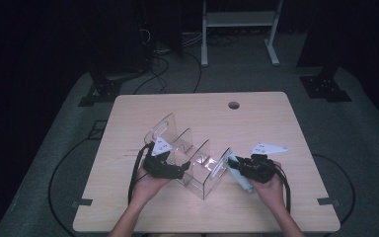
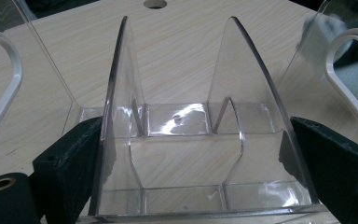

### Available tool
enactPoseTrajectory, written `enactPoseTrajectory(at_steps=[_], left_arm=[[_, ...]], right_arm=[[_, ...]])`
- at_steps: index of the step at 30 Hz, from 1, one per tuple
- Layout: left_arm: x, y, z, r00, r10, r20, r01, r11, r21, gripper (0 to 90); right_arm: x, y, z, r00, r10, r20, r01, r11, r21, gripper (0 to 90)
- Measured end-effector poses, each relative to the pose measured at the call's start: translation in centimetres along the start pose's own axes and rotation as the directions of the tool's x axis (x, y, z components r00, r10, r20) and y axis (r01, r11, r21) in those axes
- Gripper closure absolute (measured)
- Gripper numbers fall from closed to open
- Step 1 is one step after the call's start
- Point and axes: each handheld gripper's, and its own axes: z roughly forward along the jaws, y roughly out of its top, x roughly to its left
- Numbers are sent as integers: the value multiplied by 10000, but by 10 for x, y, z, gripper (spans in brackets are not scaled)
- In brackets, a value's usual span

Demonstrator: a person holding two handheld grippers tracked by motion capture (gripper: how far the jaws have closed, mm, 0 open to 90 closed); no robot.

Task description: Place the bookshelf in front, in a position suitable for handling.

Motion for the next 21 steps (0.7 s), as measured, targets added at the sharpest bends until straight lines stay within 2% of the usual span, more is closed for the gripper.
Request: enactPoseTrajectory(at_steps=[3,6,8,11,13,15,17,18,21], left_arm=[[0,0,0,10000,-10,-18,10,10000,-6,73],[-1,0,0,10000,-17,-34,17,10000,-4,73],[-1,0,0,10000,-9,-29,9,10000,-8,73],[0,0,0,10000,55,2,-55,10000,38,74],[0,0,-1,10000,37,13,-37,10000,47,74],[-1,0,0,10000,-14,-2,14,10000,16,74],[-2,1,0,10000,-19,-17,19,10000,47,74],[-2,1,0,10000,16,-36,-16,10000,72,74],[-2,1,0,10000,14,-53,-13,9999,107,74]], right_arm=[[5,15,-13,9999,-81,-63,77,9979,-645,733],[11,17,-13,9996,-262,71,266,9978,-610,734],[18,16,-15,9990,-414,-177,402,9972,-629,734],[36,17,-21,9934,-824,-796,772,9948,-664,731],[36,18,-22,9934,-815,-802,768,9952,-604,733],[27,19,-21,9961,-641,-605,600,9959,-673,734],[14,20,-20,9991,-178,-383,150,9973,-719,733],[12,19,-19,9991,-82,-418,51,9973,-732,733],[20,18,-18,9985,-311,-447,282,9975,-643,731]])
